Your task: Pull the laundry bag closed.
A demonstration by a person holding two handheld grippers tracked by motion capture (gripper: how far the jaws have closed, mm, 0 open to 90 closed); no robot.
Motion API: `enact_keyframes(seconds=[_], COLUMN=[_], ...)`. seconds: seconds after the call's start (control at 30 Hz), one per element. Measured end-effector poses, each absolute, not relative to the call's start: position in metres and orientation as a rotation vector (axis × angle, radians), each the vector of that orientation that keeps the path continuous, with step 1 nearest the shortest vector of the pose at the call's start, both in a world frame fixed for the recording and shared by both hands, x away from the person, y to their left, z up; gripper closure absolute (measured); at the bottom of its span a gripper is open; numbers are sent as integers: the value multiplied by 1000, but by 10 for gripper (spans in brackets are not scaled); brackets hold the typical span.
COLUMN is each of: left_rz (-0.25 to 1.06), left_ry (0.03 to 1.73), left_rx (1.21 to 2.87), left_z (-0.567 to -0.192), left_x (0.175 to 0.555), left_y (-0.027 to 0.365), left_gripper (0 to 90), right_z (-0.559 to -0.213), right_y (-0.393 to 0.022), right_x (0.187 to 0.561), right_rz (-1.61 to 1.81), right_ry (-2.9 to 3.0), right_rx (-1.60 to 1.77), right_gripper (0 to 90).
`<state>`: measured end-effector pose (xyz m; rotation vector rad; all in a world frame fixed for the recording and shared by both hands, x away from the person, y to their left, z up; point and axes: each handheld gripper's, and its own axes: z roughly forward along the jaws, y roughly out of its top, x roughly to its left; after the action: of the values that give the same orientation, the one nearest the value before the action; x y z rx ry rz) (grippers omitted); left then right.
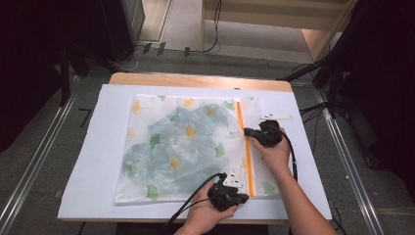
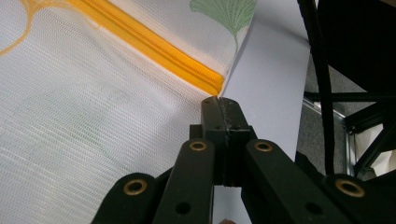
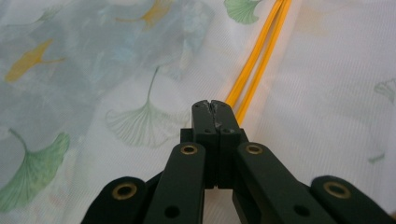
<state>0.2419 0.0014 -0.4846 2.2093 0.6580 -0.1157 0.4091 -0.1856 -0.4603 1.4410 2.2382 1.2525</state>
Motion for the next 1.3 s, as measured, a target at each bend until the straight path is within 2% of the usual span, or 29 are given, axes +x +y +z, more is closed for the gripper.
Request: enact_keyframes(seconds=[0.57, 0.93, 1.1, 1.17, 1.23, 1.3], left_rz=[-113, -122, -99, -130, -11, 38], left_ry=[651, 647, 618, 571, 628, 723], left_rx=[2210, 2210, 2196, 2062, 1981, 1907], left_z=[-485, -485, -483, -475, -463, -458], left_x=[242, 242, 238, 235, 237, 248], left_y=[1, 1, 3, 11, 22, 30], left_gripper=[900, 900, 900, 900, 900, 900], right_z=[-459, -442, -444, -448, -450, -454], right_y=[-171, -166, -162, -160, -160, -160], right_x=[474, 522, 524, 520, 516, 511], right_rz=[1199, 1242, 1237, 1232, 1264, 1237], right_ry=[2205, 2115, 2124, 2145, 2167, 2212], right_rx=[1485, 1557, 1588, 1588, 1584, 1564], right_gripper=[900, 900, 900, 900, 900, 900])
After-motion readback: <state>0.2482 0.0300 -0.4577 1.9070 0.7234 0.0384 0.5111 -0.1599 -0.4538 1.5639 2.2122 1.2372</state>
